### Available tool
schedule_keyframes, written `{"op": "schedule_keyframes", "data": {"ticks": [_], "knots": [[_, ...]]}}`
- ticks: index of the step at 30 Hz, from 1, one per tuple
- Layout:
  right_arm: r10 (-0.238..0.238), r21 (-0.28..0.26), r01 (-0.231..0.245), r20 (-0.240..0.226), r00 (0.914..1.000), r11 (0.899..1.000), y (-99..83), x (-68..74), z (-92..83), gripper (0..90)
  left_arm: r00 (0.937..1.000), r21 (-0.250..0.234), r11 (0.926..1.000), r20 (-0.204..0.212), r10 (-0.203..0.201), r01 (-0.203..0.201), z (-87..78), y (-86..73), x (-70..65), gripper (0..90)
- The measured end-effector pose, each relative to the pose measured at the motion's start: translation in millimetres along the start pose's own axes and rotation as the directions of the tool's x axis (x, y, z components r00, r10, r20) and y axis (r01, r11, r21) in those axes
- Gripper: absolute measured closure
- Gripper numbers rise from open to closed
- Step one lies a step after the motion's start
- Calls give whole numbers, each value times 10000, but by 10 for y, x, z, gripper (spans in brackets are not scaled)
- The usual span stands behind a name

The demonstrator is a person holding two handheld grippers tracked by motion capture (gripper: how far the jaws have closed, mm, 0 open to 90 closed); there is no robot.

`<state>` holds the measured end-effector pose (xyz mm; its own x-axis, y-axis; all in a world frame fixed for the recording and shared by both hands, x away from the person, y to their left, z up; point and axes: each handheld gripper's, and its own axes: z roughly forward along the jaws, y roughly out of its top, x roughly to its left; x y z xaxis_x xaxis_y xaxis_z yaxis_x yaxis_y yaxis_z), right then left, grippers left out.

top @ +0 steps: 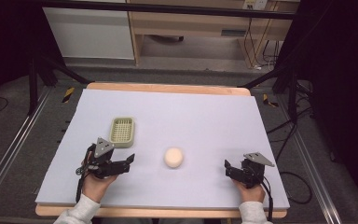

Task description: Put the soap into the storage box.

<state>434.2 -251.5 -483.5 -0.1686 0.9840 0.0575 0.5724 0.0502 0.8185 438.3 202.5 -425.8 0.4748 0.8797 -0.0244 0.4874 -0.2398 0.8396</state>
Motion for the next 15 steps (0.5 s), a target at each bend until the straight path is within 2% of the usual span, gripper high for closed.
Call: {"op": "schedule_keyframes", "data": {"ticks": [9,15], "knots": [[-65,-39,65,-22,10000,10000,0,0,3,111,9998,-59,9999,168,-92,93,89,123,-104,154],[-32,-7,32,-83,10000,10000,2,-1,4,111,9999,-17,9999,131,110,-110,140,176,-195,151]]}}
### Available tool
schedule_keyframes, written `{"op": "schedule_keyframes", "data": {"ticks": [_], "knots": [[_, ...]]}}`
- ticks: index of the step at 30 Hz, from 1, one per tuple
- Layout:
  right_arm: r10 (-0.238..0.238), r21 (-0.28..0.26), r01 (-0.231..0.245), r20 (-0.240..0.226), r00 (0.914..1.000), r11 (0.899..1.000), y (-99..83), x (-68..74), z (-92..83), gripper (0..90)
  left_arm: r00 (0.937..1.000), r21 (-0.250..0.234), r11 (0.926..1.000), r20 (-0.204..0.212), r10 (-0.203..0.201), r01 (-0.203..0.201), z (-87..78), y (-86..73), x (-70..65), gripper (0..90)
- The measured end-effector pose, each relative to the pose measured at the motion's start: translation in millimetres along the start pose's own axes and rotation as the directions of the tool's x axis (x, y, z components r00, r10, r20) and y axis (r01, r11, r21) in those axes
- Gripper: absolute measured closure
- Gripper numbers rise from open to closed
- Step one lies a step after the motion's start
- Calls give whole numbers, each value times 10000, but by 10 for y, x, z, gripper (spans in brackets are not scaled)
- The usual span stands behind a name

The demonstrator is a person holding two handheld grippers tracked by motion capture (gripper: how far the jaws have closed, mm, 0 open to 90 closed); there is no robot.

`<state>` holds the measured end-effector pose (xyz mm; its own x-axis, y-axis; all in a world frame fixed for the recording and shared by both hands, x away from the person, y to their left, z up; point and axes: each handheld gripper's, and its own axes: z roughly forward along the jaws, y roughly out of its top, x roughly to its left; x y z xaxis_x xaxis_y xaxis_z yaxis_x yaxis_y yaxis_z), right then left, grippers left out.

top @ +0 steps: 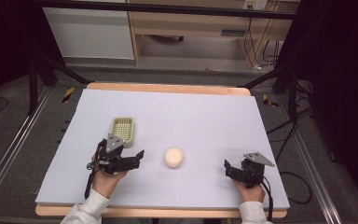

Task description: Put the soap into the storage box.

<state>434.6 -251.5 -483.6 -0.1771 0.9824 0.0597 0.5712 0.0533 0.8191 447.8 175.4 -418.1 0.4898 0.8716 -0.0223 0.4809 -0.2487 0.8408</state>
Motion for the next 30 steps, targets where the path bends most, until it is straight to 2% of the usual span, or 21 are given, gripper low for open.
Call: {"op": "schedule_keyframes", "data": {"ticks": [3,12,19,30], "knots": [[-23,-21,23,49,10000,10000,0,1,0,111,9999,-73,10000,75,-67,68,20,36,-31,150],[19,-23,-19,8,10000,10000,-4,2,5,106,9999,96,9999,81,143,-143,97,89,-127,145],[77,-60,-77,-24,10000,10000,-5,2,6,105,9995,13,9997,176,243,-244,141,149,-229,144],[-19,-145,18,-77,10000,9999,-1,14,17,102,9993,89,9997,290,226,-229,237,204,-319,141]]}}
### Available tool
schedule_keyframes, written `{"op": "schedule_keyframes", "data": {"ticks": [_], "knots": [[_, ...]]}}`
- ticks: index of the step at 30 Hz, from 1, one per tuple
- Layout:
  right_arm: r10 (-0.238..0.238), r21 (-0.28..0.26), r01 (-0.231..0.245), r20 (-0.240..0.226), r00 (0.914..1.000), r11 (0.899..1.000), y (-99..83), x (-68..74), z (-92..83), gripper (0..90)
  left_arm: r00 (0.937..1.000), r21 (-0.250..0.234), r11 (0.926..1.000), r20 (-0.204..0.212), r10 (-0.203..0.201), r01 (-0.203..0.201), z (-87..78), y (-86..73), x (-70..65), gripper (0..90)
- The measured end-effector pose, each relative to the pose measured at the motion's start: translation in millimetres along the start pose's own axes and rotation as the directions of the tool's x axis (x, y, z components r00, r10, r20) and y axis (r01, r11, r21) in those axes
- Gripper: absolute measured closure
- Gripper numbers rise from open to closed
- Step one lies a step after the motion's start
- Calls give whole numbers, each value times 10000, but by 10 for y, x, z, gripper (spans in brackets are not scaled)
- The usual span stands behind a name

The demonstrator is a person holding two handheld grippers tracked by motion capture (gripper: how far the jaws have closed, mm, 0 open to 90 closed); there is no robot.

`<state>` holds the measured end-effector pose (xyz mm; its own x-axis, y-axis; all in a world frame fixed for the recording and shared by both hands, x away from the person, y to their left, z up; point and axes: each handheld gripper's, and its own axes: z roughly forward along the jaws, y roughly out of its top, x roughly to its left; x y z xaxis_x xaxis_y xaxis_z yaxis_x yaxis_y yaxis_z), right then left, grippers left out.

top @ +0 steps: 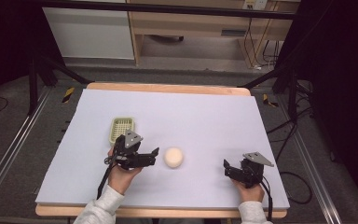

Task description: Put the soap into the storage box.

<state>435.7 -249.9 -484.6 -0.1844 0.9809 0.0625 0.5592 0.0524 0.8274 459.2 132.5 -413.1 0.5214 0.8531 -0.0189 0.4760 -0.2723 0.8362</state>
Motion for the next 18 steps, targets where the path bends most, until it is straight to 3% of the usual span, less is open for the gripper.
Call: {"op": "schedule_keyframes", "data": {"ticks": [18], "knots": [[-2,-27,2,-75,10000,10000,5,12,-4,103,9998,148,9998,133,136,-138,198,-2,-159,148]]}}
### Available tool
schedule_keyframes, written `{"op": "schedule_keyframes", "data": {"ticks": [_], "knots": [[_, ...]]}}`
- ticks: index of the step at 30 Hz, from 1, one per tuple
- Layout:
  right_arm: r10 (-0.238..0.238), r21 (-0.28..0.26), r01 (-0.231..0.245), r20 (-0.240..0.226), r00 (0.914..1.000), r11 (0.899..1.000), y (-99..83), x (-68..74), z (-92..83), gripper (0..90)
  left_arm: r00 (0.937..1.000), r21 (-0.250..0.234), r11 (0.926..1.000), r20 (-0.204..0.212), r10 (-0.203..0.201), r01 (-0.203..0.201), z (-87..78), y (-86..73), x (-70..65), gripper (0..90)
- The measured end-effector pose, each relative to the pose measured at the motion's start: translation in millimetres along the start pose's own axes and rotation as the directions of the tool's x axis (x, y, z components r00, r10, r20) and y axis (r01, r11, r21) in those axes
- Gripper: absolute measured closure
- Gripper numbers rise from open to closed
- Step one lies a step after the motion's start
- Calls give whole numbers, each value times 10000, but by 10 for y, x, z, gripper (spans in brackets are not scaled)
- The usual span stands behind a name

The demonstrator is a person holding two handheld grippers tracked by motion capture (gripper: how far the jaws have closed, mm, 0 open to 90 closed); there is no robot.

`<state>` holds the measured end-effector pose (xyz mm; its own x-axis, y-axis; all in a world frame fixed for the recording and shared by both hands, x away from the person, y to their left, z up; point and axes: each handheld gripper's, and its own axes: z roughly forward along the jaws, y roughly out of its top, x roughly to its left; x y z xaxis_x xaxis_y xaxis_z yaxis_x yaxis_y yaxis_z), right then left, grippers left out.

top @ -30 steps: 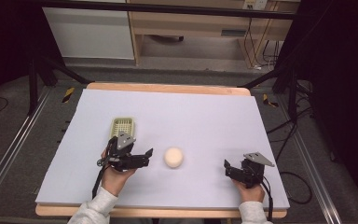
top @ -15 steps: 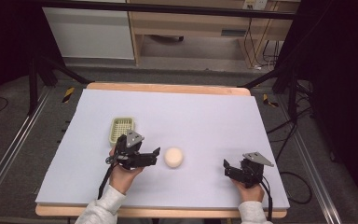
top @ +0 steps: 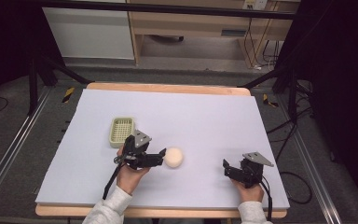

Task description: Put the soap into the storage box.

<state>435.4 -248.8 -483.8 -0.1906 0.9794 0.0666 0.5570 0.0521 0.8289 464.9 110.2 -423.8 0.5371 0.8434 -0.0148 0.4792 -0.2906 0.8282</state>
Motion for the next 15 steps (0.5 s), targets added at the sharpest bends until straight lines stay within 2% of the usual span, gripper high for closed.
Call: {"op": "schedule_keyframes", "data": {"ticks": [7,13,15], "knots": [[45,62,-45,-65,10000,10000,2,3,0,105,9997,58,9999,184,-142,141,100,-12,-68,146],[4,9,-4,4,10000,10000,2,2,-7,106,9998,219,9997,183,92,-96,164,-32,-147,140],[17,44,-17,4,10000,10000,3,6,-6,106,9997,223,9997,224,14,-19,183,-33,-158,140]]}}
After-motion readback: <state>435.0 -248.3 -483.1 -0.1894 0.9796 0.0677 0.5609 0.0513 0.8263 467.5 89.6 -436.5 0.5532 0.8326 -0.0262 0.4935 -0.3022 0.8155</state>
